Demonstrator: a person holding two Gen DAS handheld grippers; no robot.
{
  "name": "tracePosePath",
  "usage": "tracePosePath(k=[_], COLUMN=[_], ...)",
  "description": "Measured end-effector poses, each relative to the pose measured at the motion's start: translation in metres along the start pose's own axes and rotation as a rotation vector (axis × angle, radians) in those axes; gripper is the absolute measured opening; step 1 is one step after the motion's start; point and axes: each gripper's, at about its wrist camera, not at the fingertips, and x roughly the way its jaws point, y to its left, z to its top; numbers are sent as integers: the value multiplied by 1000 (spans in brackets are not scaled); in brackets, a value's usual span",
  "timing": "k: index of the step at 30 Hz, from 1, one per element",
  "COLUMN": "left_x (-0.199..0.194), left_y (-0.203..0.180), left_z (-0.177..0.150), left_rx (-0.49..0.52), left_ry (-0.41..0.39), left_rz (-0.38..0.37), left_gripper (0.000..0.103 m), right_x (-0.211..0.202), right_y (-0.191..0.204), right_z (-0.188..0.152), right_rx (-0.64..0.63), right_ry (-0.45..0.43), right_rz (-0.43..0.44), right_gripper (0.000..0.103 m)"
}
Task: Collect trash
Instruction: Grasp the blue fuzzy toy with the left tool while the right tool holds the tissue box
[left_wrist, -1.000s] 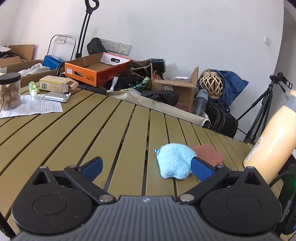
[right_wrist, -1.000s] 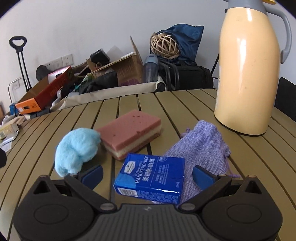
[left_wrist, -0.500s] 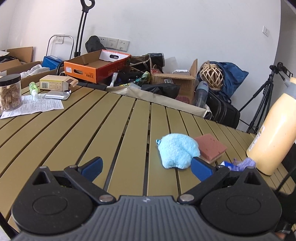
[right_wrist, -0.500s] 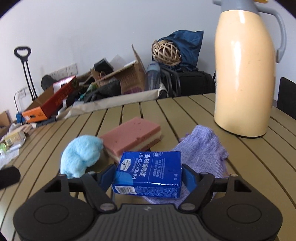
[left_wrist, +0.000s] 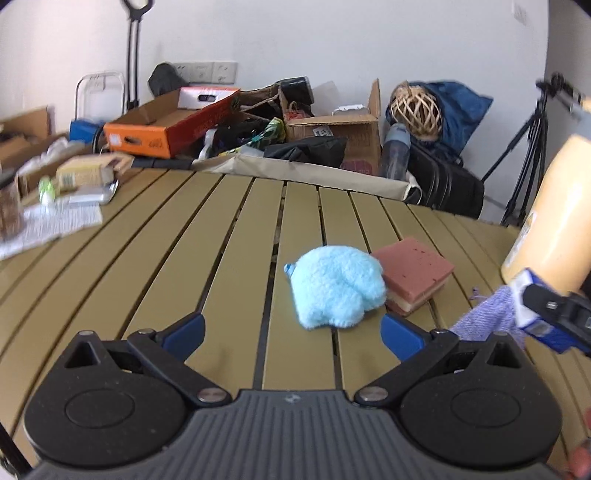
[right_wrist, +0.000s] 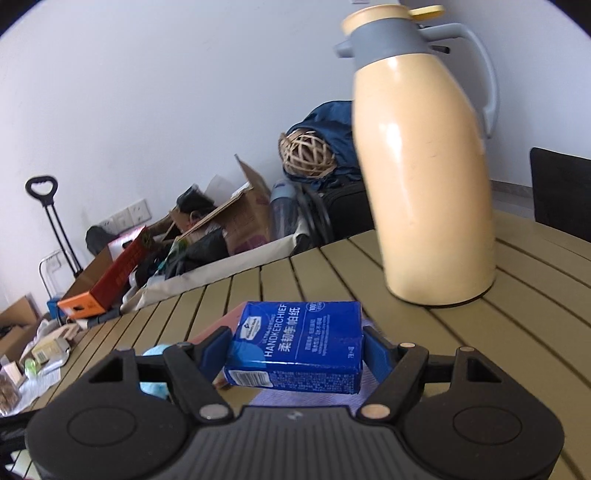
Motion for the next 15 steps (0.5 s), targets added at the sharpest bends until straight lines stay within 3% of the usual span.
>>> tracePosePath(k=[7, 15], left_x=[43, 89], left_y=[-33, -58], left_z=[27, 29], left_rx=[65, 134], left_ry=[65, 120], left_rz=[43, 103], left_gripper=[103, 103], right_x=[-10, -15], right_y=[-38, -73], right_z=[13, 21], right_rx=[66, 126], right_ry=[-32, -47], right_rz=[-13, -45], right_gripper=[74, 74])
